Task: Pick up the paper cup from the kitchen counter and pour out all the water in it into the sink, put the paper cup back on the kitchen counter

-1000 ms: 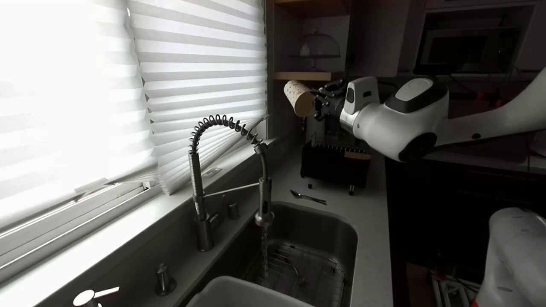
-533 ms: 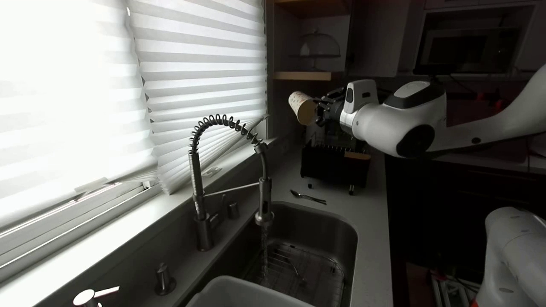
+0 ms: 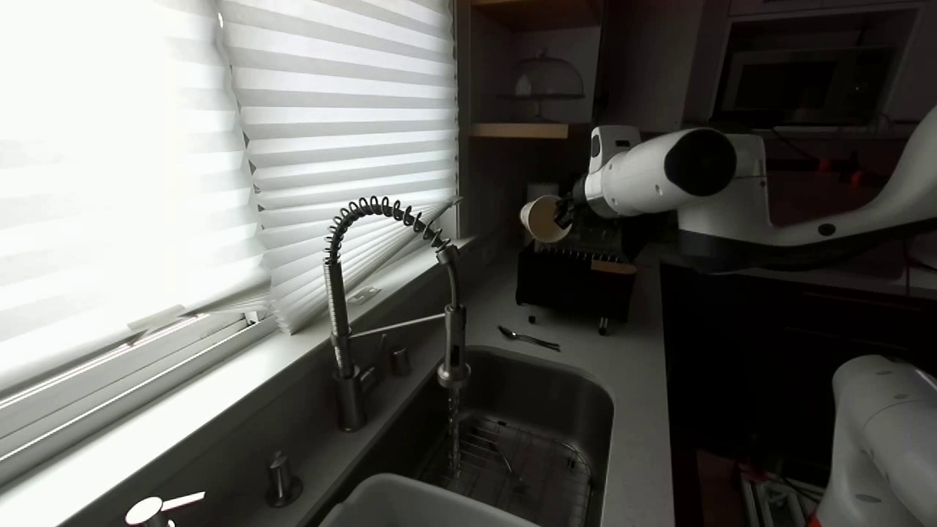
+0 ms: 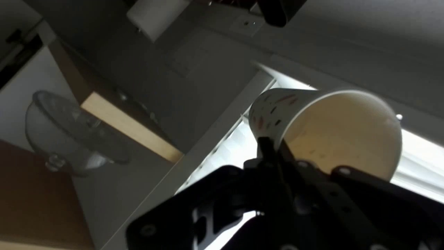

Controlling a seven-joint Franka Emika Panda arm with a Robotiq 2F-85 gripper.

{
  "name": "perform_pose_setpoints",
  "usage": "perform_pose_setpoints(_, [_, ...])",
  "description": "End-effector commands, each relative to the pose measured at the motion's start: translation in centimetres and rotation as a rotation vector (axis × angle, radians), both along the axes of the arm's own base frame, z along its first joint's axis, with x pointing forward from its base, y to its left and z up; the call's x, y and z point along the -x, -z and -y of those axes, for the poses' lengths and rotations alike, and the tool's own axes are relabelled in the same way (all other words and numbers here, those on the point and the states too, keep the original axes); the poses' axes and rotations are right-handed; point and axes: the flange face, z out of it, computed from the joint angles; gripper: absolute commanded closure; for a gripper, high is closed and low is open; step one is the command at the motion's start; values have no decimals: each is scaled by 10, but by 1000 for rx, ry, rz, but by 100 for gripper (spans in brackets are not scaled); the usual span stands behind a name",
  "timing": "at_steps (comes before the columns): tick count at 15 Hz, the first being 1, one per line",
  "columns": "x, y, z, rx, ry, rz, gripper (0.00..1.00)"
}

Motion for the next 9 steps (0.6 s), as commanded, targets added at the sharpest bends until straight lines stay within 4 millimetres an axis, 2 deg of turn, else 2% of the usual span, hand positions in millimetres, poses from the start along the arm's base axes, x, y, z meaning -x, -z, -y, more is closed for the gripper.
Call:
perform_pose_setpoints(1, [-2, -1, 17, -140, 79, -121, 99])
perform_pose_setpoints(5, [4, 6, 43, -293, 171, -254, 99])
perform_pose_setpoints(9, [15, 25, 82, -467, 214, -373, 99])
